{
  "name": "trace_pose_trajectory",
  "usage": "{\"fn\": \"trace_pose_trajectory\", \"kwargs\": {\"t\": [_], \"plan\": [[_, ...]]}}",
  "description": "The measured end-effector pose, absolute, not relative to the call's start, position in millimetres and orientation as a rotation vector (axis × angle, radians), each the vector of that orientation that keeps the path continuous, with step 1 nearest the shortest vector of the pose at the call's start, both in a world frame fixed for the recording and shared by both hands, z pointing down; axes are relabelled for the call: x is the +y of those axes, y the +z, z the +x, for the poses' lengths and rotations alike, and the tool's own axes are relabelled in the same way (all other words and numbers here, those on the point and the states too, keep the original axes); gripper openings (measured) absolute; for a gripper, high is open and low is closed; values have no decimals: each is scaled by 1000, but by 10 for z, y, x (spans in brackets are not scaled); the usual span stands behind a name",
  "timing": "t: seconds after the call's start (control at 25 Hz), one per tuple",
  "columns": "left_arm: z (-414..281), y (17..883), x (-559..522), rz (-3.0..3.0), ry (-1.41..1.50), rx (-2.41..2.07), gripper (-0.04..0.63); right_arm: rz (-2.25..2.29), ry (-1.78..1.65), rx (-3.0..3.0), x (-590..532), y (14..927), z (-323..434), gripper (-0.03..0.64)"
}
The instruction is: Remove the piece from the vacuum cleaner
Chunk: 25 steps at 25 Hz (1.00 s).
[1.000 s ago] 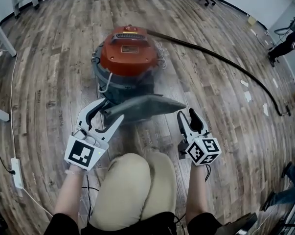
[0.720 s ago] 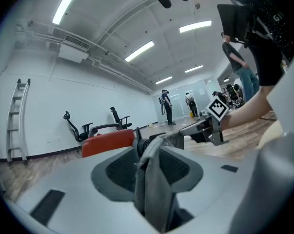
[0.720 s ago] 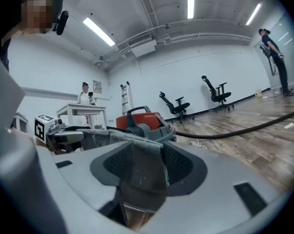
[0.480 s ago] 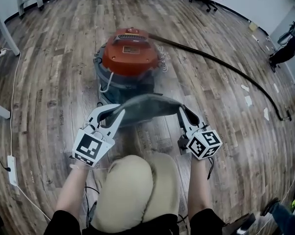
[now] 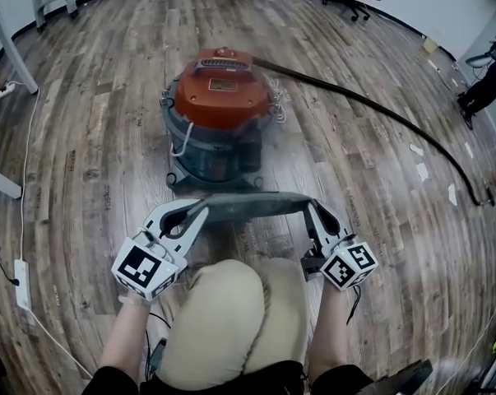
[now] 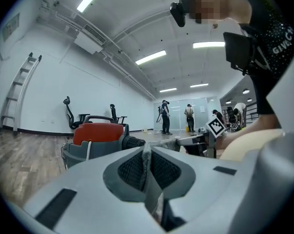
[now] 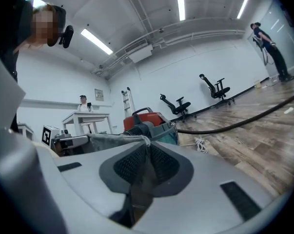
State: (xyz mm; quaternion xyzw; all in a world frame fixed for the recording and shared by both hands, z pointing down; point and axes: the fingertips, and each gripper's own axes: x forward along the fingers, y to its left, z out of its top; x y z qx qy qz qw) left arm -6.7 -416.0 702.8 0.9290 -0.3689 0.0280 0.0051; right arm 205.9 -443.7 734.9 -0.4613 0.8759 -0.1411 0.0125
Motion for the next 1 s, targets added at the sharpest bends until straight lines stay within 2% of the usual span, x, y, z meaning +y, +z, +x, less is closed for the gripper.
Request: {"fn": "trace_pose_trajectory", "kwargs": {"t": [0.08,0.2,0.4,0.6,0.68,0.72,0.76,1.0], "plan": [[-99,7133,-4137,2917,144,-1188,28,-1454,-434,2759,-4409,7410,2030,41],[-212,7137,-4200,2819,89,-1267,56,-1474,-456,2728,-4453,7407,1969,145],[-416,6745,-4125,2772,-180,-1374,63,-1390,-524,2498,-4369,7089,2179,149],[-249,6553,-4035,2932,-97,-1331,63,-1305,-422,2603,-4274,6919,1933,147],[-162,6575,-4020,2963,-33,-1323,36,-1296,-401,2641,-4273,6913,1793,114],[-138,6586,-4017,2966,-14,-1320,9,-1289,-408,2647,-4281,6918,1740,50],[-126,6594,-4014,2965,-1,-1320,9,-1276,-421,2650,-4288,6921,1697,23],[-170,6647,-3968,2962,62,-1343,9,-1242,-329,2770,-4272,6900,1497,12]]}}
